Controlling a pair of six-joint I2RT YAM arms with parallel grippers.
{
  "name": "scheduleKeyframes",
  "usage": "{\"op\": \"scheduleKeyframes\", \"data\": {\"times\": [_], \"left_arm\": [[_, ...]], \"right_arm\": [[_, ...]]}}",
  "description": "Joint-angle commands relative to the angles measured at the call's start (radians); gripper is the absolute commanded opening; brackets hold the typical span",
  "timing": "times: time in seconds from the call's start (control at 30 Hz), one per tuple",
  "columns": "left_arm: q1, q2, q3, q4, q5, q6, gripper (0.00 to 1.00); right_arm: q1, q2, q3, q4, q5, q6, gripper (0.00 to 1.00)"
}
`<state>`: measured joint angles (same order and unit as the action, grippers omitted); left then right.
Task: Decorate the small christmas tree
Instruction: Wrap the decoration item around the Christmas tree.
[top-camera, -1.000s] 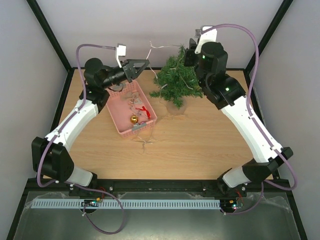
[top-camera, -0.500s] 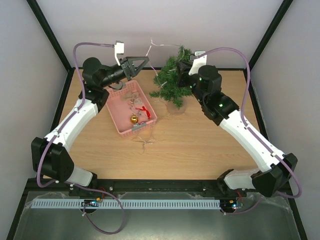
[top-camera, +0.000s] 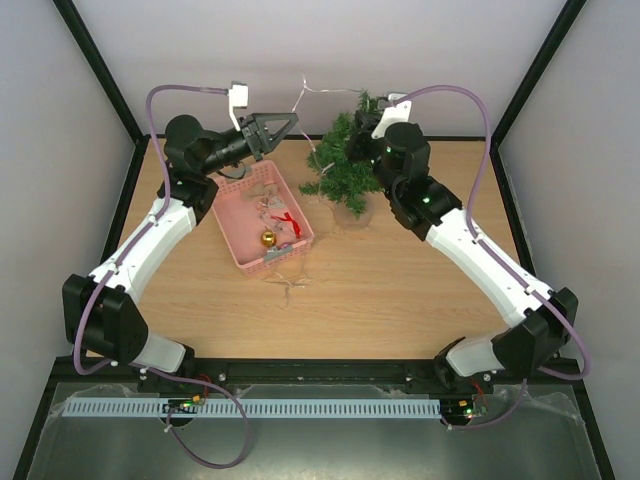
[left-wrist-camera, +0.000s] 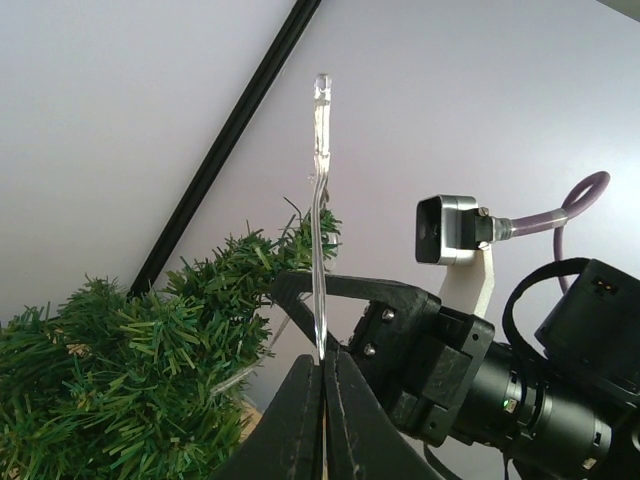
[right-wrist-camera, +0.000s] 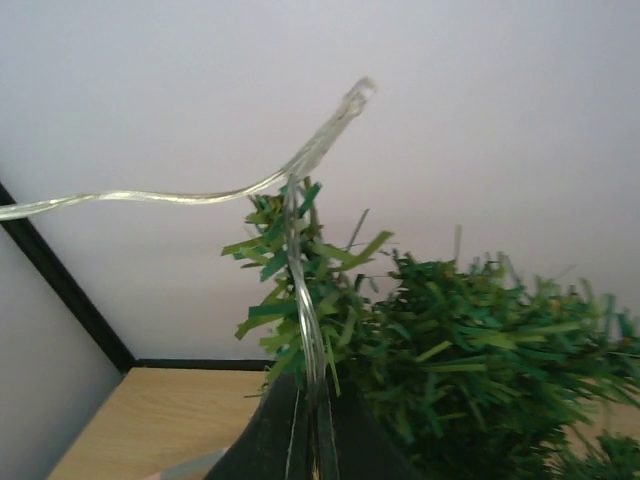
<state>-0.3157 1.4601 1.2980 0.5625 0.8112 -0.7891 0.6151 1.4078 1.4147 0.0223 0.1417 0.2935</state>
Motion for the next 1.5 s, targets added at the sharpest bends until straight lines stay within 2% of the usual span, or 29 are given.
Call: {"op": "scheduleKeyframes", "data": {"times": [0.0,0.17,0.37,0.63,0.9,1.1,1.17,1.27,1.4,1.47], "left_arm": [[0.003,-0.026,0.035,0.028,0.000,0.017,0.02],[0.003,-0.021,0.044,0.030,-0.010,0.024,0.02],[0.002,0.004,0.072,0.030,-0.028,0.035,0.02],[0.003,0.040,0.120,-0.061,-0.093,0.124,0.02],[0.012,0.063,0.135,-0.170,-0.141,0.168,0.02],[0.023,0.038,0.112,-0.280,-0.163,0.226,0.02],[0.025,0.024,0.105,-0.310,-0.167,0.244,0.02],[0.024,-0.002,0.085,-0.339,-0.178,0.256,0.02],[0.025,-0.016,0.073,-0.386,-0.184,0.271,0.02],[0.025,-0.020,0.066,-0.389,-0.172,0.270,0.02]], "right_arm": [[-0.003,-0.076,0.036,-0.064,0.116,-0.009,0.02],[-0.003,-0.149,0.026,-0.108,0.133,-0.081,0.02],[-0.008,-0.113,0.159,-0.184,0.082,-0.141,0.02],[-0.098,0.012,0.329,-0.164,-0.065,-0.017,0.02],[-0.219,0.071,0.276,-0.017,-0.261,0.253,0.02],[-0.222,0.082,0.223,0.002,-0.272,0.260,0.02],[-0.224,0.082,0.224,-0.018,-0.268,0.236,0.07],[-0.226,0.064,0.240,-0.082,-0.280,0.162,0.23],[-0.249,0.042,0.325,-0.268,-0.297,0.026,0.38],[-0.253,0.030,0.357,-0.346,-0.294,-0.043,0.42]]}}
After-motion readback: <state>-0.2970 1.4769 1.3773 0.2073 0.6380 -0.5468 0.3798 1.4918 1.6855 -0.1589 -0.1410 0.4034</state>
